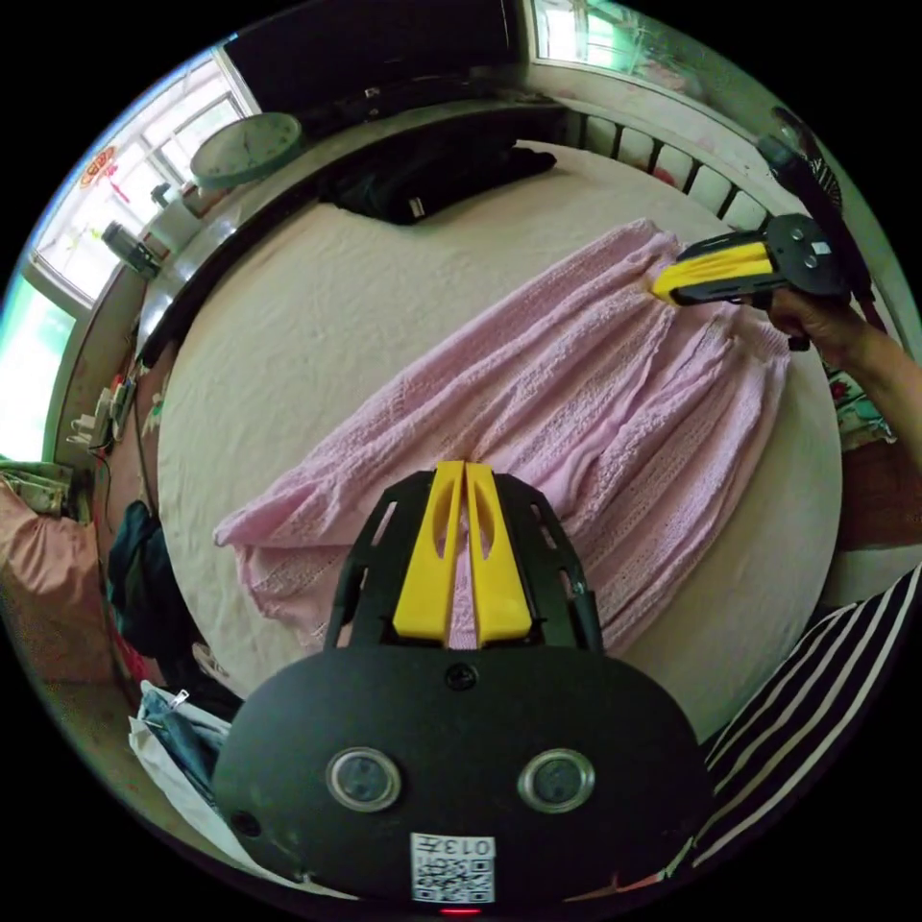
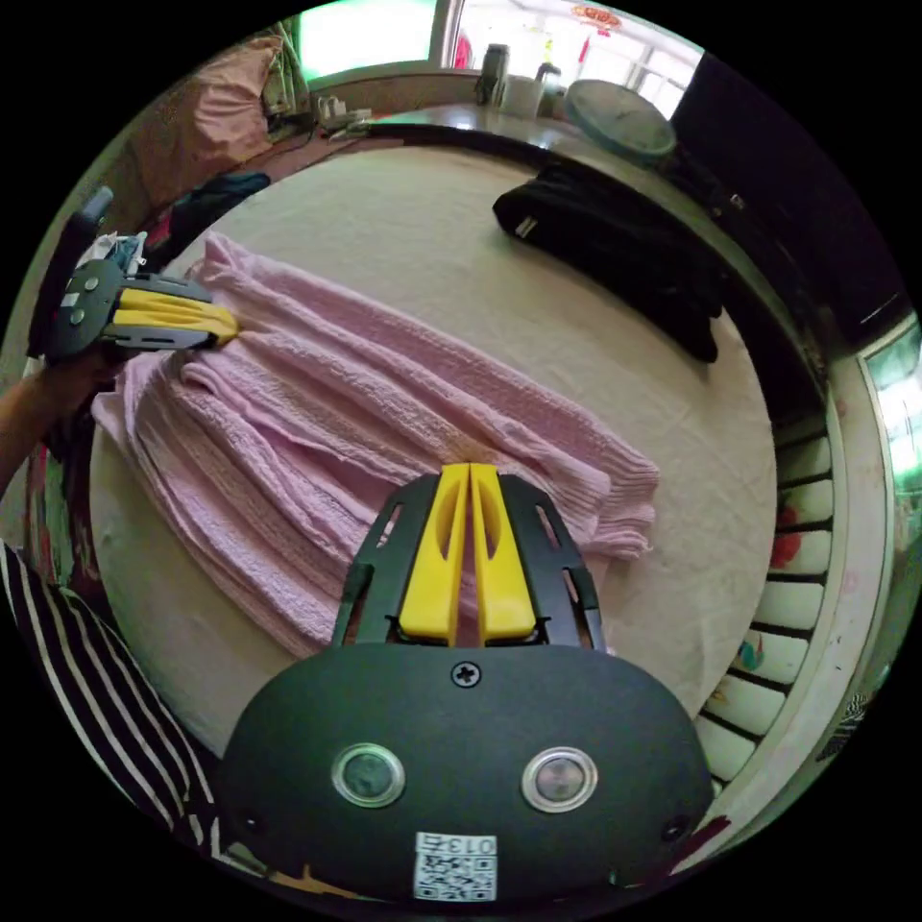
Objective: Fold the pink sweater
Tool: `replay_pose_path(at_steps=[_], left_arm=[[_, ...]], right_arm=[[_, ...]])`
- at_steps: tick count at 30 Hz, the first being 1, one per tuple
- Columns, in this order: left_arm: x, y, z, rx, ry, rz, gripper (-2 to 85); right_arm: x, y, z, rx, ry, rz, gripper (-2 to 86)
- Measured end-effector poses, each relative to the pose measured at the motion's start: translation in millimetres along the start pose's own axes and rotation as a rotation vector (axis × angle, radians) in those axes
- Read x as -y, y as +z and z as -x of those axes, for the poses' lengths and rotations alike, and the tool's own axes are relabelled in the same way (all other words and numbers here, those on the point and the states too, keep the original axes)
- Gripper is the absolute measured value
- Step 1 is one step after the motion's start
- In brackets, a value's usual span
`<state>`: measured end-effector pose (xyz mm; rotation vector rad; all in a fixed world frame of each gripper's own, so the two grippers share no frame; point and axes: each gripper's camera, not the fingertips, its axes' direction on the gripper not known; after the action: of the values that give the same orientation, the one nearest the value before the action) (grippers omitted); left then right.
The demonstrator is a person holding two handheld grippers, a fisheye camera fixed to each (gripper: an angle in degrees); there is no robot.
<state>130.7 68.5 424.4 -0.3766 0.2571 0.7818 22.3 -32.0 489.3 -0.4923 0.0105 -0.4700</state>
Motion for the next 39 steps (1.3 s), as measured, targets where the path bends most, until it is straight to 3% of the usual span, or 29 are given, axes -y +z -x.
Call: replay_pose_path(at_steps=[5, 12, 16, 22, 31, 39], left_arm=[[-75, -42, 23, 0.045, -0.196, -0.083, 0.7], [-203, -63, 48, 0.057, -0.586, 0.018, 7.4], [-224, -53, 39, 0.099, -0.575, 0.105, 10.1], [-238, -33, 46, -0.020, -0.655, 0.133, 11.0], [-251, -31, 47, -0.076, -0.689, 0.122, 10.9], [-250, -35, 38, -0.111, -0.675, 0.124, 4.3]], right_arm=[[31, -45, 20, 0.011, -0.038, -0.194, 0.4], [160, -53, 120, 0.329, -0.440, -0.282, 5.5], [241, -36, 196, 0.347, -0.664, -0.202, 6.5], [313, -5, 270, 0.325, -0.826, -0.004, 7.1], [320, -3, 318, 0.230, -0.949, 0.019, 8.4], [324, -6, 332, 0.331, -0.993, 0.128, 3.4]])
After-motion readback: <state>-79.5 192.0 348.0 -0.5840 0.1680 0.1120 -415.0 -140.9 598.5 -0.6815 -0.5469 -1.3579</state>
